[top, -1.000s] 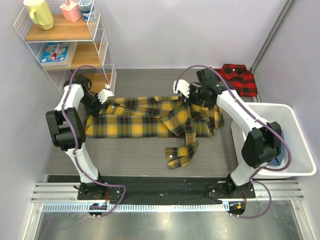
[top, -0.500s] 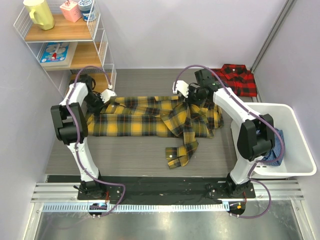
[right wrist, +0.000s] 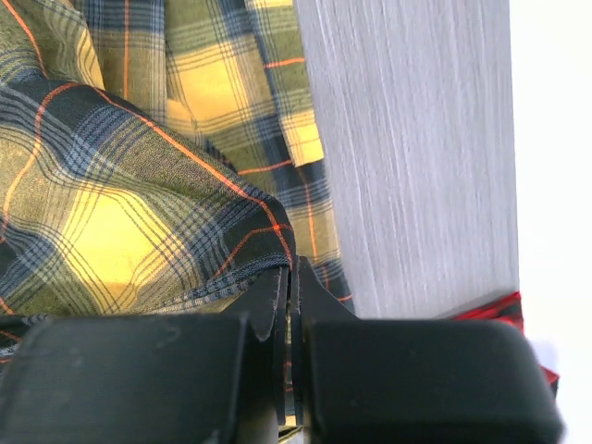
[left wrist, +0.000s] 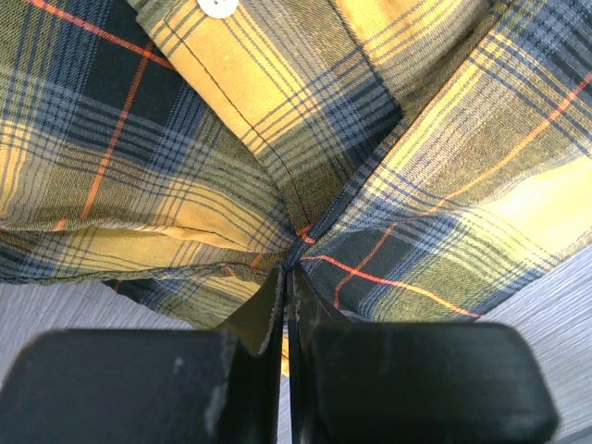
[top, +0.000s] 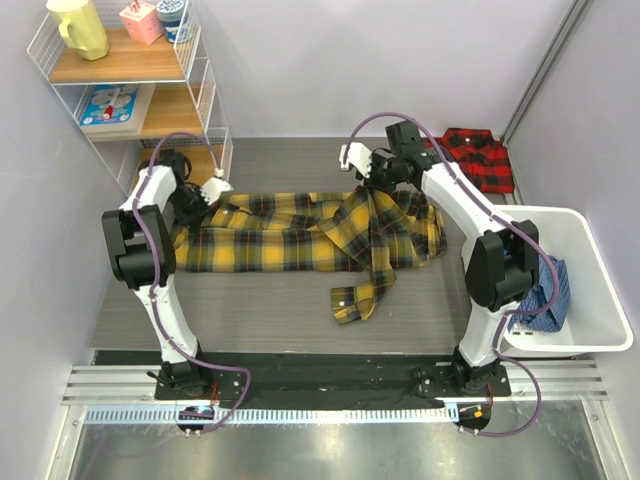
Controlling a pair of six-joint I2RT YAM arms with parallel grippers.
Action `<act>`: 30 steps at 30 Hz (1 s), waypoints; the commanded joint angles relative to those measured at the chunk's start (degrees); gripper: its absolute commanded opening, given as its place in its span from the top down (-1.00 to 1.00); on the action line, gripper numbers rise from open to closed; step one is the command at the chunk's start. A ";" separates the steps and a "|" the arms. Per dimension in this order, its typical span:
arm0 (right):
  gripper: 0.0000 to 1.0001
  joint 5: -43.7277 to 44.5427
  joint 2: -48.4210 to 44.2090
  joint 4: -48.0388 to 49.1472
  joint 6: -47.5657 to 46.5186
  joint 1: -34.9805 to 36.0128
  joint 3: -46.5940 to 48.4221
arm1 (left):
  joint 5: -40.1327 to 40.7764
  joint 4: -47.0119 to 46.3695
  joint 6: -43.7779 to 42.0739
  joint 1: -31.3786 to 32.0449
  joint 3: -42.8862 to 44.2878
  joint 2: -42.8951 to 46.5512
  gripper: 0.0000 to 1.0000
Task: Fold and stack the long sleeve shirts
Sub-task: Fold the shirt
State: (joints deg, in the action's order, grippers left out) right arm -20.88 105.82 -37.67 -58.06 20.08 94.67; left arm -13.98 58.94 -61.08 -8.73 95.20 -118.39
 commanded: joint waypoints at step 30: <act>0.45 3.83 10.37 2.18 4.26 -0.03 5.25 | 0.89 -6.57 15.64 -0.41 1.04 1.67 0.34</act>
State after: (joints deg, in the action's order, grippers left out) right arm -19.22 114.63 -32.25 -57.60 20.14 95.79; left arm -11.05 50.46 -48.29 -8.64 92.58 -118.37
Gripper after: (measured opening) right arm 0.158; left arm 0.237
